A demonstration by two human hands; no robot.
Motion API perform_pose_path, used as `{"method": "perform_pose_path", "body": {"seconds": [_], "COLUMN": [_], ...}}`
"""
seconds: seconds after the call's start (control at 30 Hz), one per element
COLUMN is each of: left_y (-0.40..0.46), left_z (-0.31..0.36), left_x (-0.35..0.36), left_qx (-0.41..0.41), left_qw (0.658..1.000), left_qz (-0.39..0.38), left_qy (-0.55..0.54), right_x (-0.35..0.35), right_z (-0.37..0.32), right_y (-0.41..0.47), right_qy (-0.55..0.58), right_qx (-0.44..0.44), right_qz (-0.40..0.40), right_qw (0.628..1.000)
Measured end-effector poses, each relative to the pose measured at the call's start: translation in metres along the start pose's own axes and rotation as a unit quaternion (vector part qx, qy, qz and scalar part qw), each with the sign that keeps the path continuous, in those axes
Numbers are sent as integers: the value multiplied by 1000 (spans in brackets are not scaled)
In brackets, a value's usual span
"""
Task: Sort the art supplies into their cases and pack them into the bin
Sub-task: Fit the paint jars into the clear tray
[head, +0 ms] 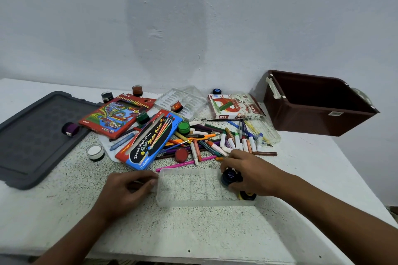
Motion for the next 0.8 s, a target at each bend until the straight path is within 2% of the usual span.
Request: {"method": "perform_pose_path", "body": {"seconds": [0.23, 0.37, 0.43, 0.57, 0.63, 0.8], "left_y": [1, 2, 2, 4, 5, 6], "left_z": [-5, -10, -11, -16, -19, -24], "left_x": [-2, -4, -2, 0, 1, 3], "left_qx": [-31, -48, -57, -75, -87, -110], "left_qw": [999, 999, 998, 997, 996, 994], "left_qz": [4, 5, -1, -17, -21, -30], "left_qy": [-10, -4, 2, 7, 3, 5], "right_x": [3, 0, -10, -41, -52, -44], "right_z": [-2, -2, 4, 41, 64, 105], "right_y": [11, 21, 34, 81, 107, 165], "right_qy": [-23, 0, 22, 66, 53, -26], "right_qx": [-14, -17, -4, 86, 118, 168], "right_qz": [-76, -109, -75, 64, 113, 100], "right_qw": [997, 994, 997, 992, 985, 980]}}
Point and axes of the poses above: each hand's wrist, its own y-axis towards the middle knuckle, its own x-axis out of the palm, z = x × y, the point moved 9 cm from there along y, towards the middle knuckle, and after that the axes turned 15 degrees about z, right-handed, at the moved point
